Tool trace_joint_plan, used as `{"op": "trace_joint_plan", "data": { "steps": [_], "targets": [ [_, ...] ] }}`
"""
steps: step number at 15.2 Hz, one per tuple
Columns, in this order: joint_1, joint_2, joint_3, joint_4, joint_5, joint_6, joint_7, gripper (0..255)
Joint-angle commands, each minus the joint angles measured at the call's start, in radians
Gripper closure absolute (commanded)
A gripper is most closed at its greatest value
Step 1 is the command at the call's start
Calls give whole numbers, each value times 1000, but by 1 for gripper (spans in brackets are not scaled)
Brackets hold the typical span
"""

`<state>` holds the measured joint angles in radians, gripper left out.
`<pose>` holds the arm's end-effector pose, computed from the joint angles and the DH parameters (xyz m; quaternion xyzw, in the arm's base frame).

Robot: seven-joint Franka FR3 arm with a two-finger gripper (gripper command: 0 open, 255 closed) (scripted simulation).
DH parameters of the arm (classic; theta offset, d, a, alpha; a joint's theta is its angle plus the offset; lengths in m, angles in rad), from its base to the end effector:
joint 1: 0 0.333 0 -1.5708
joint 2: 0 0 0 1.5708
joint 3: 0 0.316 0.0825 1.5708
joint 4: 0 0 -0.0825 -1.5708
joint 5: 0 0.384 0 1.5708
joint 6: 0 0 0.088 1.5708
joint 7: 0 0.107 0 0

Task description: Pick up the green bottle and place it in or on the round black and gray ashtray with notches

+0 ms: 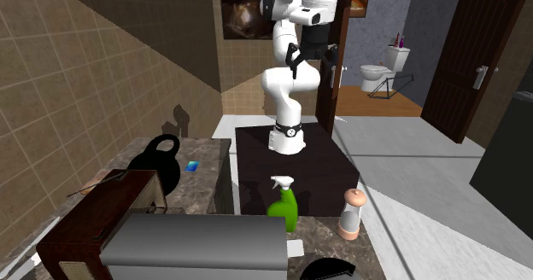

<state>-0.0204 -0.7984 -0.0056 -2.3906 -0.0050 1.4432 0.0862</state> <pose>0.2879 -0.0085 0.5680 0.9957 -0.0551 -0.0744 0.0028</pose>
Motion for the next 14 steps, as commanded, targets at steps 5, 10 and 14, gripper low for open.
{"op": "trace_joint_plan", "data": {
  "steps": [5, 10, 14],
  "targets": [
    [47, -4, -69, -123, -79, 139, -211, 0],
    [96, 38, -165, -244, -178, 338, -465, 0],
    [134, 117, -248, -312, -254, 518, -660, 0]
  ]
}}
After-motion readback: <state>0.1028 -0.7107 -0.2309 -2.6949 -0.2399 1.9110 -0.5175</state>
